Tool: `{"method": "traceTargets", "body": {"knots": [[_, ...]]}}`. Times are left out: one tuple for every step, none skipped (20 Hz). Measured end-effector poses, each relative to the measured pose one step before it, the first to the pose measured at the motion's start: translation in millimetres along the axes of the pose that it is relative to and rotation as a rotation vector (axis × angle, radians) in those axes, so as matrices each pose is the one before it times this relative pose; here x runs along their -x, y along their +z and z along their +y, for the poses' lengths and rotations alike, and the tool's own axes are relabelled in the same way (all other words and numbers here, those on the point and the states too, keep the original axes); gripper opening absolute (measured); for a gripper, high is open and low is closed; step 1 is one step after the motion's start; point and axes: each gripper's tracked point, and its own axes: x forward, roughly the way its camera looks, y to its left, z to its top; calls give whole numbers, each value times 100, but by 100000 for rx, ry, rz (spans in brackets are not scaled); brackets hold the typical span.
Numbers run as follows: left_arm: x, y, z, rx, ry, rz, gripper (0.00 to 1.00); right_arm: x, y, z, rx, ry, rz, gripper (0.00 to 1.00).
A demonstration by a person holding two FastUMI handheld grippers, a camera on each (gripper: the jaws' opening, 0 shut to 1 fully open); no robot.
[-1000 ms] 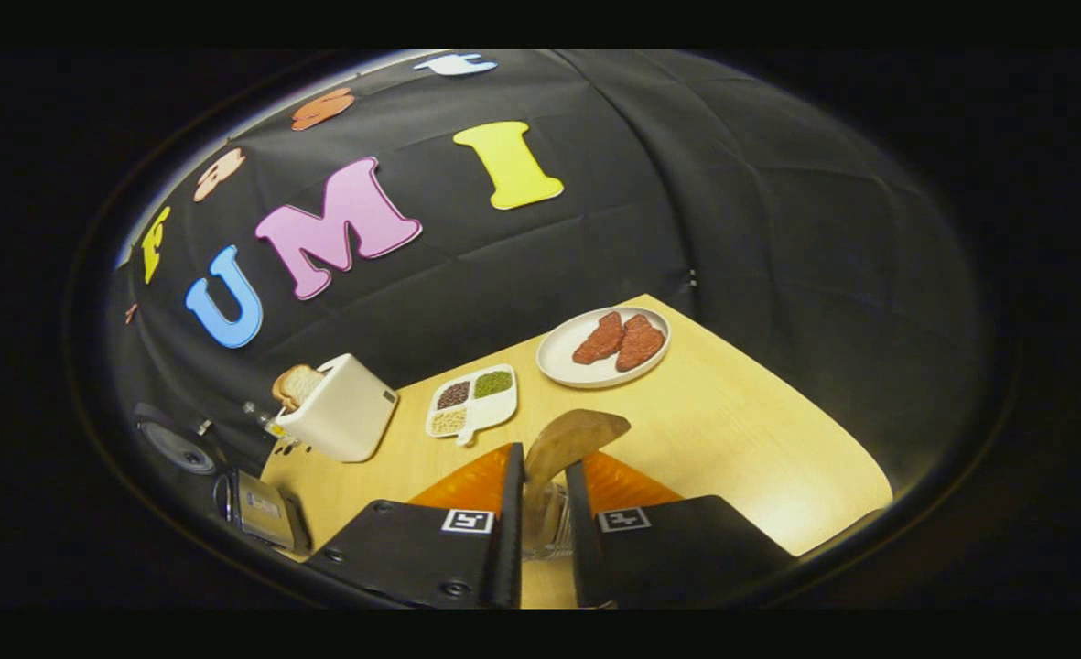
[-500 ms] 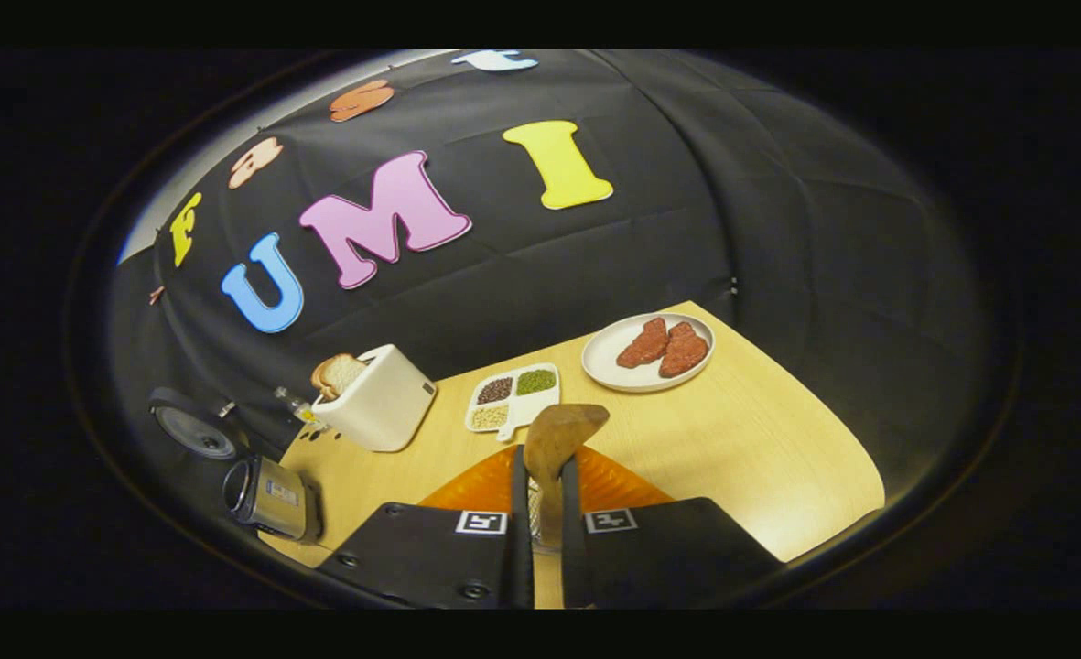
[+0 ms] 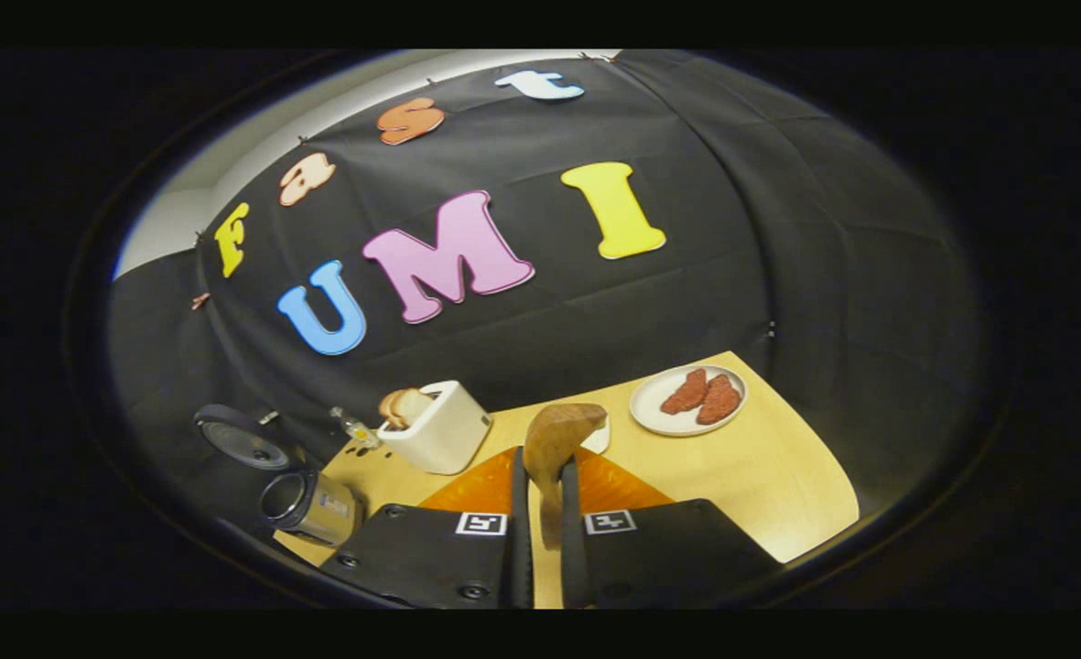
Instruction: Close the left gripper, press the button to open the rice cooker; take a wooden spoon from the chopstick holder with the right hand, scoop a spoonful of rice and pour it into the rice cooker, then put the wooden spoon back into the chopstick holder.
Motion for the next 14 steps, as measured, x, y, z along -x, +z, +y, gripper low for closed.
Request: {"method": "traceTargets", "body": {"knots": [[-104, -39, -2, 466, -252, -55, 5, 546, -513, 1321, -871, 2668, 2277, 16], [-96, -113, 17, 271, -209, -78, 5, 582, -284, 1676, -231, 3495, 1336, 21], [-72, -34, 83, 418, -124, -107, 5, 518, -350, 1608, -128, 3309, 1664, 20], [94, -119, 142, 671, -369, -83, 5, 395, -522, 1879, -404, 4456, 1625, 19], [-19, -73, 101, 467, -249, 26, 5, 308, -623, 2048, 26, 4904, 2059, 17], [74, -84, 186, 496, -229, 49, 5, 229, -806, 1947, -221, 4390, 2242, 16], [5, -182, 230, 472, -148, 22, 5, 116, -797, 1486, 214, 2991, 1816, 16], [15, -103, 251, 402, 20, -97, 5, -158, -785, 1066, 418, 1950, 1707, 21], [45, 11, 205, 374, -327, -21, 5, -196, -789, 824, 79, 1203, 1479, 20], [92, 3, 299, 144, -169, -220, 5, -232, -950, 822, 435, 845, 1968, 16], [101, 25, 351, 69, -81, -79, 5, -256, -907, 679, -140, 775, 2037, 12], [48, -28, 345, 230, -53, -56, 5, -206, -806, 570, 575, 319, 1494, 12], [49, 20, 263, 473, -344, -37, 2, -242, -835, 354, 1159, -219, 1613, 12], [-43, -70, 274, 633, -283, 57, 5, -121, -1019, 231, 1297, -673, 1834, 12]]}}
